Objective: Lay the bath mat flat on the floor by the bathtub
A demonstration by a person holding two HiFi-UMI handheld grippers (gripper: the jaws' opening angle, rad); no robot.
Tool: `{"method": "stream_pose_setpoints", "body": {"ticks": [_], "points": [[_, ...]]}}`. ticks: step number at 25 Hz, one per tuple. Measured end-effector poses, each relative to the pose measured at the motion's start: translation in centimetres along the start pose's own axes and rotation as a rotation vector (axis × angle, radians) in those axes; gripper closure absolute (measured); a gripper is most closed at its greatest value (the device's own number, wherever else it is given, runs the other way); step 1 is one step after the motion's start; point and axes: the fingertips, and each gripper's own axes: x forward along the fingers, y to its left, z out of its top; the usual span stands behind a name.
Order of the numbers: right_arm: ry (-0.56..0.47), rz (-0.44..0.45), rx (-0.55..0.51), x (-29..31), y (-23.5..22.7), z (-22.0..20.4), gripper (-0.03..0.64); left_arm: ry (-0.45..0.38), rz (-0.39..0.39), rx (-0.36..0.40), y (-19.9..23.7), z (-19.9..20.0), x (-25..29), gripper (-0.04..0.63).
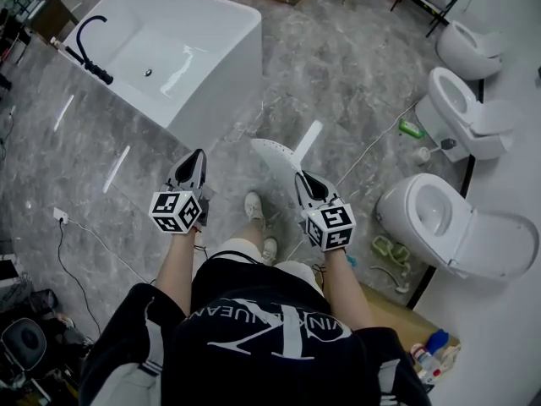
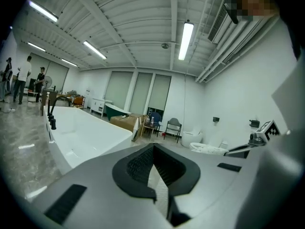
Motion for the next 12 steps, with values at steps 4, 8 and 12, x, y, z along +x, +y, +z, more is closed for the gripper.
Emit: {"method": "stream_pose_setpoints", "body": {"ticks": [4, 8, 12], "points": [[0.007, 0.011, -0.003, 2.0, -2.5, 0.6, 0.578, 0.005, -0.007, 0.007, 0.9, 0.7, 4.7, 0.581], [0.031, 0.045, -0.004, 3.6, -5.0, 1.2, 0.578, -0.027, -0.008, -0.001, 1.6, 2.9, 9.7, 0.581], [0.055, 0.085, -0.036, 6.2, -6.6, 2.9, 0.578, -0.045, -0.006, -0.014, 2.8, 4.8, 14.0, 0.581]]}}
